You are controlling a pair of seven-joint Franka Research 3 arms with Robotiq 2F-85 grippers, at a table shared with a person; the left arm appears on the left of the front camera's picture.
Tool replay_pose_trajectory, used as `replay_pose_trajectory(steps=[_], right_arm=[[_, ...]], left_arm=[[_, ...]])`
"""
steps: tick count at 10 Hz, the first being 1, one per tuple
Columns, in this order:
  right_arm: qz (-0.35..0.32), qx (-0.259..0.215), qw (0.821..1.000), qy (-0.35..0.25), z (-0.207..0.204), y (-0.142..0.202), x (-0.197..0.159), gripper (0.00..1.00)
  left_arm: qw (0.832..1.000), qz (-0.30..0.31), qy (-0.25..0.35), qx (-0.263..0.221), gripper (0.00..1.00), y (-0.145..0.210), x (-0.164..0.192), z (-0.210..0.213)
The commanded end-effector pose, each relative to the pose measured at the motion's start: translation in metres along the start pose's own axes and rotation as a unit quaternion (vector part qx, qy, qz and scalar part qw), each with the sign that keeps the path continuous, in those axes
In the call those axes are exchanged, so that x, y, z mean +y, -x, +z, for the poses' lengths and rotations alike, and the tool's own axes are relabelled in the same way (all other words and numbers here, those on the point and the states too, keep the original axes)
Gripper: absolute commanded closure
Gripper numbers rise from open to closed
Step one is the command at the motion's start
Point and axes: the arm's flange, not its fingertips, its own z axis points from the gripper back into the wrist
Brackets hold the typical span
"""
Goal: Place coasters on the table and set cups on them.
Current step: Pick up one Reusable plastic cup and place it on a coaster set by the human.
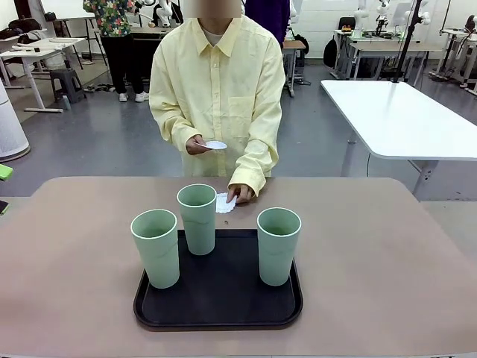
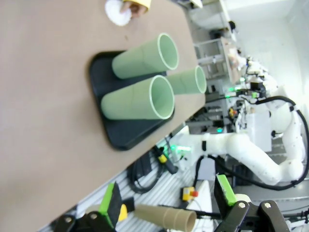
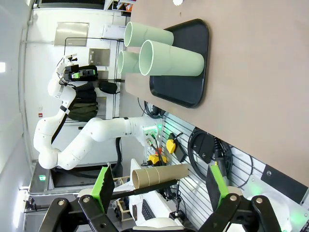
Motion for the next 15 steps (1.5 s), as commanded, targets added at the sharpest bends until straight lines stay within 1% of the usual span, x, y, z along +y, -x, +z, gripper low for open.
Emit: replay_pose_trajectory(steps=[1,6,7,8,9,10,11,12,13,14,15], right_arm=[[0.003,-0.003,1.000,-0.008,0.001,-0.002,-0.001,0.00],[0.003,-0.003,1.000,-0.008,0.001,-0.002,-0.001,0.00],[0.000,0.000,1.000,0.000,0.000,0.000,0.000,0.00],[0.100,0.041,0.993,0.042,0.007,-0.006,0.008,0.00],[0.190,0.091,0.975,0.076,0.002,-0.019,0.022,0.00],[0.247,0.092,0.958,0.110,-0.006,-0.036,0.035,0.00],[0.284,0.077,0.941,0.168,-0.020,-0.053,0.049,0.00],[0.330,0.085,0.923,0.178,-0.036,-0.068,0.060,0.00],[0.393,0.104,0.899,0.165,-0.055,-0.082,0.068,0.00],[0.433,0.095,0.881,0.169,-0.069,-0.091,0.071,0.00],[0.446,0.058,0.872,0.194,-0.083,-0.100,0.072,0.00]], left_arm=[[1.000,-0.009,0.007,-0.002,0.00,0.000,0.000,0.001],[1.000,-0.009,0.007,-0.002,0.00,0.000,0.000,0.001],[1.000,-0.009,0.007,-0.002,0.00,0.000,0.000,0.001],[1.000,-0.009,0.007,-0.002,0.00,0.000,0.000,0.001],[1.000,-0.009,0.007,-0.002,0.00,0.000,0.000,0.001],[1.000,-0.009,0.007,-0.002,0.00,0.000,0.000,0.001],[1.000,-0.009,0.007,-0.002,0.00,0.000,0.000,0.001],[1.000,-0.009,0.007,-0.002,0.00,0.000,0.000,0.001],[1.000,-0.009,0.007,-0.002,0.00,0.000,0.000,0.001],[1.000,-0.009,0.007,-0.002,0.00,0.000,0.000,0.001],[1.000,-0.009,0.007,-0.002,0.00,0.000,0.000,0.001]])
